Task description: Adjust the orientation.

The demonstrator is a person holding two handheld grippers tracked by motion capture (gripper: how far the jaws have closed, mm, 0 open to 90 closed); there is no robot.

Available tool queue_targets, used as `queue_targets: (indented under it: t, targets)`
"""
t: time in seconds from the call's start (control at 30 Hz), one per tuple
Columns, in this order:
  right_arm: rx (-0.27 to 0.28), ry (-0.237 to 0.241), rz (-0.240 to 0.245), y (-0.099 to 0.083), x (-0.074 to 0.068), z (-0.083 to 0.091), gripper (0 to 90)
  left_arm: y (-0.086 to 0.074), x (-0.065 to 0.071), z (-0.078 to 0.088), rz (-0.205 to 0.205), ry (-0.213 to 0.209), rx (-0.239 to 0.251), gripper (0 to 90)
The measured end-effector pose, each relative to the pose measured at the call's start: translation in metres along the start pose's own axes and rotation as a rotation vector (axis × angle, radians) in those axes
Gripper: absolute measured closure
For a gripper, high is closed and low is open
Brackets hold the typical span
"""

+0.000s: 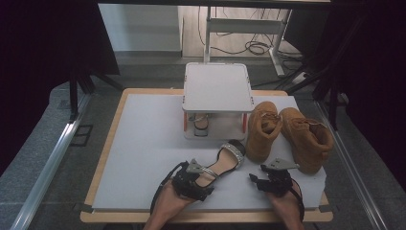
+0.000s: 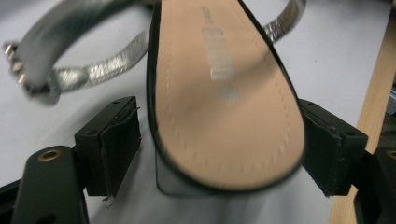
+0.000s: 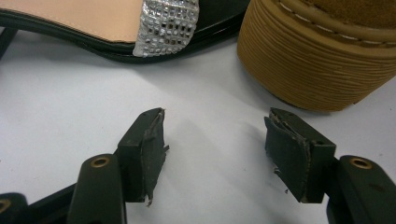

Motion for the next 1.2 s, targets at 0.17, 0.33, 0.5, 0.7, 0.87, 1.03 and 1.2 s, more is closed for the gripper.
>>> queue_targets:
  t: [0.17,0.33,0.5,0.7,0.87,1.03,1.2]
  targets:
    - [0.000,0.000,0.000,0.000,0.000,0.000,37.5,0.009,0.001,-0.006,0.001,0.027,-0.013,21.7]
    - [0.000,0.000,0.001,0.000,0.000,0.000,37.5,0.017,0.002,-0.009,0.003,0.068,-0.050,23.6]
    - [0.000,0.000,0.001,0.000,0.000,0.000,37.5,0.022,0.001,-0.011,0.021,0.078,-0.068,28.5]
    - [0.001,0.000,0.001,0.000,0.000,0.000,37.5,0.024,0.003,-0.013,0.028,0.075,-0.086,33.8]
    - [0.001,0.000,0.001,0.000,0.000,0.000,37.5,0.024,0.004,-0.013,0.011,0.075,-0.083,37.7]
    - [0.001,0.000,0.000,0.000,0.000,0.000,37.5,0.024,0.003,-0.013,0.006,0.070,-0.079,38.1]
    - [0.001,0.000,0.000,0.000,0.000,0.000,37.5,0.025,0.001,-0.011,-0.006,0.077,-0.064,38.6]
Point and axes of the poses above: each handheld gripper's, and its own axes: z roughly backward along the jaws, y roughly out of its top, x roughly to its right, the point moved 9 cm from there along -z, roughly forward along the jaws, and after that the axes turned 9 degrees about y, right-handed, at the moved point
